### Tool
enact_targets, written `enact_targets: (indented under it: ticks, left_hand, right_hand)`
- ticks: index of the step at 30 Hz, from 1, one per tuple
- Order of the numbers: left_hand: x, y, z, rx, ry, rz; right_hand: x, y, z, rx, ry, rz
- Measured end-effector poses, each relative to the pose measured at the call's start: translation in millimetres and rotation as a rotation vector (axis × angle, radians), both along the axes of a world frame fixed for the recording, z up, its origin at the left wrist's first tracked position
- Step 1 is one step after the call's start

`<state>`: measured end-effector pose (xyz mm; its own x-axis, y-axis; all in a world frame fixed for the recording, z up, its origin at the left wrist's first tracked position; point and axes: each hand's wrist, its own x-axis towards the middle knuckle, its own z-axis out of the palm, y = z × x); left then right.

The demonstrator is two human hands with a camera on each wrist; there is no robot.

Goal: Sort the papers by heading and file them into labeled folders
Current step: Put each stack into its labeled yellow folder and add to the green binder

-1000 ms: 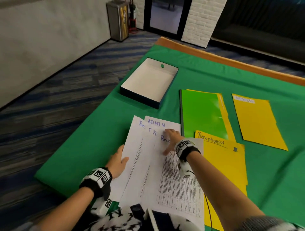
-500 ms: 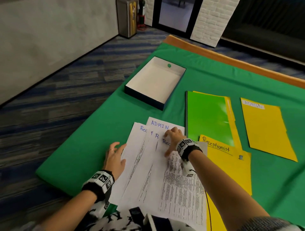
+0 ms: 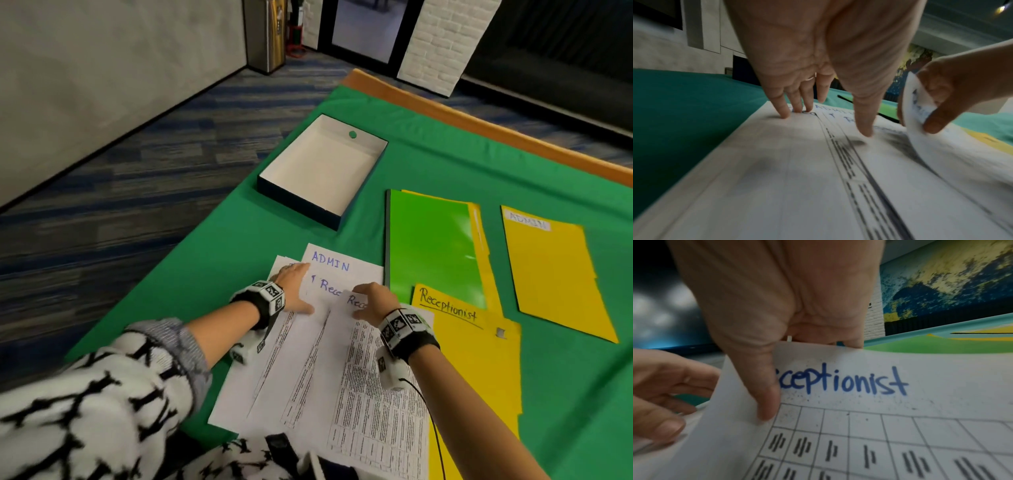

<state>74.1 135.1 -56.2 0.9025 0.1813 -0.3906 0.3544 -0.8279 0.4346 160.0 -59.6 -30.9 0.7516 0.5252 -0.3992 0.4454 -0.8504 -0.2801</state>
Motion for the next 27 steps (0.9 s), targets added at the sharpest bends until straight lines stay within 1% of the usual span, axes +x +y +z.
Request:
enact_targets:
  ticks: [2, 4, 6, 9, 12, 14, 15, 16, 19, 21, 23, 25, 27]
  left_hand:
    - [9, -2, 1, 0.038, 0.014, -0.006]
    - [16, -5, 3, 0.066, -0.009, 0.006]
    - [19, -6, 5, 0.037, -0.005, 0.027]
    - [18, -7, 5, -0.17, -0.04, 0.091]
    - [8, -17, 10, -0.411, -0.13, 0.068]
    - [-1, -21, 17, -0.548, -0.086, 0.011]
    - [-5, -19, 20, -0.57, -0.039, -0.034]
    - [-7, -13, 22, -0.532, 0.007, -0.08]
    - [-9, 10, 22, -0.247, 0.129, -0.176]
    - [-5, 23, 18, -0.124, 0.133, -0.174]
    - [0, 32, 12, -0.013, 0.071, -0.095]
    - [4, 39, 7, 0.075, 0.022, 0.024]
    - [6, 44, -1, 0.085, 0.039, 0.125]
  right_hand:
    - [-1, -11, -4, -0.001, -0.016, -0.035]
    - [-2, -19, -9, 0.019, -0.015, -0.065]
    - [-3, -24, -11, 0.062, -0.017, -0.07]
    - [-1, -26, -13, 0.178, -0.069, -0.035]
    - [0, -21, -10, 0.266, -0.121, 0.006]
    - [0, -17, -5, 0.28, -0.101, 0.039]
    - [-2, -16, -2, 0.269, -0.082, 0.044]
    - [-5, -15, 2, 0.266, -0.069, 0.046]
    - [-16, -19, 4, 0.337, -0.065, 0.029]
    - [-24, -25, 3, 0.375, -0.11, 0.049]
    - [-31, -33, 5, 0.445, -0.122, 0.044]
    - [-35, -41, 6, 0.516, -0.136, 0.037]
    - [-38, -48, 5, 0.594, -0.15, 0.026]
